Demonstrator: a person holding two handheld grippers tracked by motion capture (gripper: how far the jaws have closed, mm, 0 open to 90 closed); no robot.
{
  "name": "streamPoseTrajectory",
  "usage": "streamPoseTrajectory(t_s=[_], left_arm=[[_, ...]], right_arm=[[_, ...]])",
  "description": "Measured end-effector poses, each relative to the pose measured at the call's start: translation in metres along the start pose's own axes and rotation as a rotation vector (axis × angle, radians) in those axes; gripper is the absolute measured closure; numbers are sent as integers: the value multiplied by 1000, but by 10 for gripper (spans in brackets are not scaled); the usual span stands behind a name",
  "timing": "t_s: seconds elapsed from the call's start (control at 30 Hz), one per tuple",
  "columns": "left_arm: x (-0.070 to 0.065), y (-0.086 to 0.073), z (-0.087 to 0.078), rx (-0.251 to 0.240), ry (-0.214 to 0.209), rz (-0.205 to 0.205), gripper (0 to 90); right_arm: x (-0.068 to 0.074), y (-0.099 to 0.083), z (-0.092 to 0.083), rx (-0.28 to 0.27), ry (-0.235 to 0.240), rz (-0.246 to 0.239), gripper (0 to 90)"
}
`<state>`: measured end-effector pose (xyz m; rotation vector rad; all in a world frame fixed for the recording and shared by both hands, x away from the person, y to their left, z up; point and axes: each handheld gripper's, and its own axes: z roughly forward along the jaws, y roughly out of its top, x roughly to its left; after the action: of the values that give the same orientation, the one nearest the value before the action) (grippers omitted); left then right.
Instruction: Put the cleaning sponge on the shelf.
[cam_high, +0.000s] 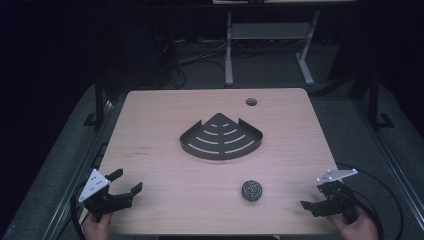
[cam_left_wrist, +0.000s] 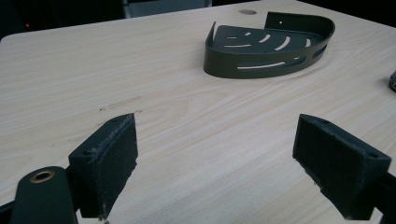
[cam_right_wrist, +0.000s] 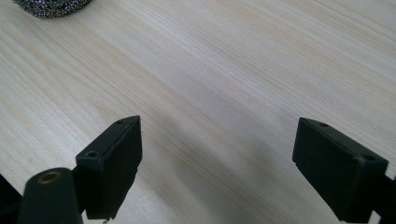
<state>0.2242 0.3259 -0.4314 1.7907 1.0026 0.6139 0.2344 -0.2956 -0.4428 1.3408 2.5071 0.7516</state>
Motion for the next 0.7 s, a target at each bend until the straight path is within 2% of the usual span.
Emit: streamPoseTrajectory(t_s=[0.2,0.7], left_arm=[[-1,0,1,7,1,8,132],[-1,0,-2,1,5,2,132]], right_arm=[[0,2,2,4,9,-9,153],[16,12,9,22,35,-77,153]])
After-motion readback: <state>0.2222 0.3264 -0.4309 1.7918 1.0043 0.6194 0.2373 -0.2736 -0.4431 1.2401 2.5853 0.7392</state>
